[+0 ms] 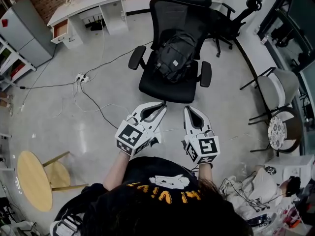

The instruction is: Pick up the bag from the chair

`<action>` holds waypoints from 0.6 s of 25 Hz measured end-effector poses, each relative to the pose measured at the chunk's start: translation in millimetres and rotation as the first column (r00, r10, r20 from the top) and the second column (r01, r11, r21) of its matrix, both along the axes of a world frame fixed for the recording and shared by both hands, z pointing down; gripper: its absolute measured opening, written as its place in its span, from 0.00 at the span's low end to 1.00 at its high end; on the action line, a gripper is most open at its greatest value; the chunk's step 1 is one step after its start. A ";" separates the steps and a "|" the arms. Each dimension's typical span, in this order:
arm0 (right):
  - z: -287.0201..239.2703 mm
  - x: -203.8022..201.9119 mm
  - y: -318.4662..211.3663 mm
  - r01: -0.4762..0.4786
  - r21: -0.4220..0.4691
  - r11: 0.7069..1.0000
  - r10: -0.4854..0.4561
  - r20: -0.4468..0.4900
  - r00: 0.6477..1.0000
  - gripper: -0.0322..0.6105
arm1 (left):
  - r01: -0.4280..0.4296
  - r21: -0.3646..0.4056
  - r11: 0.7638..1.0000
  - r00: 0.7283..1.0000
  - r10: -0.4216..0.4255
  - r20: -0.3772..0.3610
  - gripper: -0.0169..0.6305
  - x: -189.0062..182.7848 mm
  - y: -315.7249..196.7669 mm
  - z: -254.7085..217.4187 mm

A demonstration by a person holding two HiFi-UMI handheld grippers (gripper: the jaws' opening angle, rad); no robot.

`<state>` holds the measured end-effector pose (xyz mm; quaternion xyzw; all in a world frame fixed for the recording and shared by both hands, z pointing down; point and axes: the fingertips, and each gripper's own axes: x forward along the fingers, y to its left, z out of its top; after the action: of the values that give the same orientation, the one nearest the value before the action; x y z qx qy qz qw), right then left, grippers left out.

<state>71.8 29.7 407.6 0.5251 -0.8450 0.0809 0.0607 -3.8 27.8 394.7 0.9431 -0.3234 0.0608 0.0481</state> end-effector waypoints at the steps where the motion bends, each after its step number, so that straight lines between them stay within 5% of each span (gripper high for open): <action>1: 0.2 -0.7 -11.7 0.000 -0.002 1.000 0.000 -0.006 1.000 0.06 | -0.002 0.001 1.000 1.000 0.002 0.000 0.09 -0.3 -11.8 0.4; 15: 24.5 -7.4 -117.2 0.002 -0.079 0.997 -0.007 -0.061 0.998 0.06 | -0.020 -0.050 0.999 1.000 0.019 -0.018 0.09 -1.3 -115.0 25.6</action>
<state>64.4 -87.5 432.1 0.5226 -0.8401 0.0979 0.1074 -5.0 -87.2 420.3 0.9451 -0.3123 0.0613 0.0741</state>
